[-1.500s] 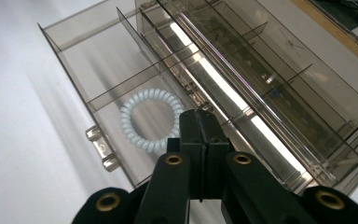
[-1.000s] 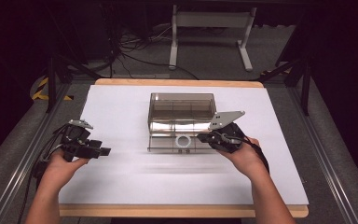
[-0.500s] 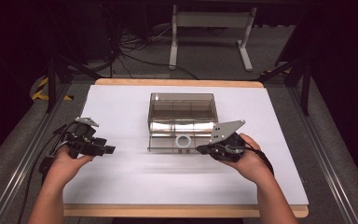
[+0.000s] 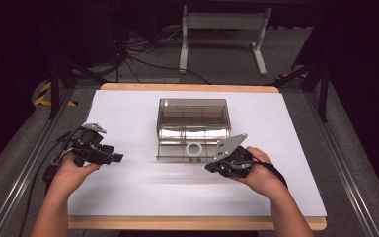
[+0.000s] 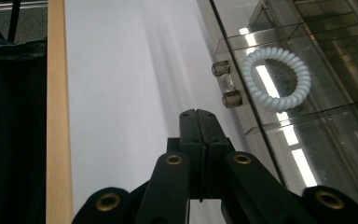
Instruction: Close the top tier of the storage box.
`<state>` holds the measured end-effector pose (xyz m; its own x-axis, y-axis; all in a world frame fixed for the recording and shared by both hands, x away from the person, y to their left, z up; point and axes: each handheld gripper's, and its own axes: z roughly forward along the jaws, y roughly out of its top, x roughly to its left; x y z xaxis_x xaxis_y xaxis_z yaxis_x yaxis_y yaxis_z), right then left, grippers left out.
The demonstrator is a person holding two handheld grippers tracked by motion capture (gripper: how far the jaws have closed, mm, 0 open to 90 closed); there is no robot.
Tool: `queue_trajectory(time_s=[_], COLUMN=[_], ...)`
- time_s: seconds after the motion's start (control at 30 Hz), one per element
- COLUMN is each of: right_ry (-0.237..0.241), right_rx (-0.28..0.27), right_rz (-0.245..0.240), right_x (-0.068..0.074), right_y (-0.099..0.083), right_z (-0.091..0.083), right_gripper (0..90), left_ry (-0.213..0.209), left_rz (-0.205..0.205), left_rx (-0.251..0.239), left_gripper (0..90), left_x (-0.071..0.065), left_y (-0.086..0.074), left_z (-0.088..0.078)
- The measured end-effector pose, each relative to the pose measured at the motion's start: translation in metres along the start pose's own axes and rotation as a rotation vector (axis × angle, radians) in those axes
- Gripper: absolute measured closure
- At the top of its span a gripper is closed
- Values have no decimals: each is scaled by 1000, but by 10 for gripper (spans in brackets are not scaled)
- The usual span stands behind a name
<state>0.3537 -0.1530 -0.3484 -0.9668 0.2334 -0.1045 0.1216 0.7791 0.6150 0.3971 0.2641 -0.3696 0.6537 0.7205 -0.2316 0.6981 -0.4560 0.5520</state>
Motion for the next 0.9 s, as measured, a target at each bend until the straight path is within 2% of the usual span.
queue_trajectory(time_s=[0.4, 0.53, 0.63, 0.9], right_ry=[24, 13, -16, -57], right_rx=[60, 84, 90, 76], right_rz=[4, 6, 18, 28], right_x=[-2, -3, -6, -11], right_y=[-3, -4, -5, -8], right_z=[18, 26, 30, 36], right_gripper=[900, 900, 900, 900], left_ry=[3, 3, 3, 9], left_rz=[6, 9, 2, 1], left_rx=[4, 7, 4, 7], left_gripper=[449, 449, 449, 448], left_x=[-2, -1, -2, -2], left_y=[0, -1, -2, -4], left_z=[0, -1, -2, -2])
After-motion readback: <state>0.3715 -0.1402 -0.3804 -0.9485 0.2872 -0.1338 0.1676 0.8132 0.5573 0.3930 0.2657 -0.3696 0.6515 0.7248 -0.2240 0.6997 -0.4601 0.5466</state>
